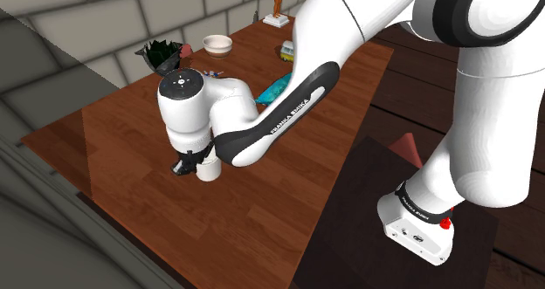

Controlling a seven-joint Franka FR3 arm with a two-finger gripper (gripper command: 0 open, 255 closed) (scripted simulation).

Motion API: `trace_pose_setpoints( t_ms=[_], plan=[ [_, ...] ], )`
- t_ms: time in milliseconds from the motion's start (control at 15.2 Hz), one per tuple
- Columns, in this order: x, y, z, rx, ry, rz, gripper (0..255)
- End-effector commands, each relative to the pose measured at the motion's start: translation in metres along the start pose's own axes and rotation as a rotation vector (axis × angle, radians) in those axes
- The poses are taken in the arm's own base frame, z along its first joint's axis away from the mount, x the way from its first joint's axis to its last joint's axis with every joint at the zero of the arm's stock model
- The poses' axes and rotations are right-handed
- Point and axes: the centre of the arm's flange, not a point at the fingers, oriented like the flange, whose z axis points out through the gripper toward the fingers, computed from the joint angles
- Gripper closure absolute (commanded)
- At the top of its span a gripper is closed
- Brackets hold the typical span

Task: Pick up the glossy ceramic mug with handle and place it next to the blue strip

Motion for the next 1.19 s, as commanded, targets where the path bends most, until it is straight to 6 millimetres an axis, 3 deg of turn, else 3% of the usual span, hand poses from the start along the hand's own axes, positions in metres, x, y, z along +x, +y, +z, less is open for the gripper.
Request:
trace_pose_setpoints(
  t_ms=[0, 1122],
  plan=[
    [0.002, 0.001, -0.010, 0.000, 0.000, 0.000, 255],
    [0.020, 0.007, -0.098, 0.000, 0.000, 0.000, 255]
  ],
)
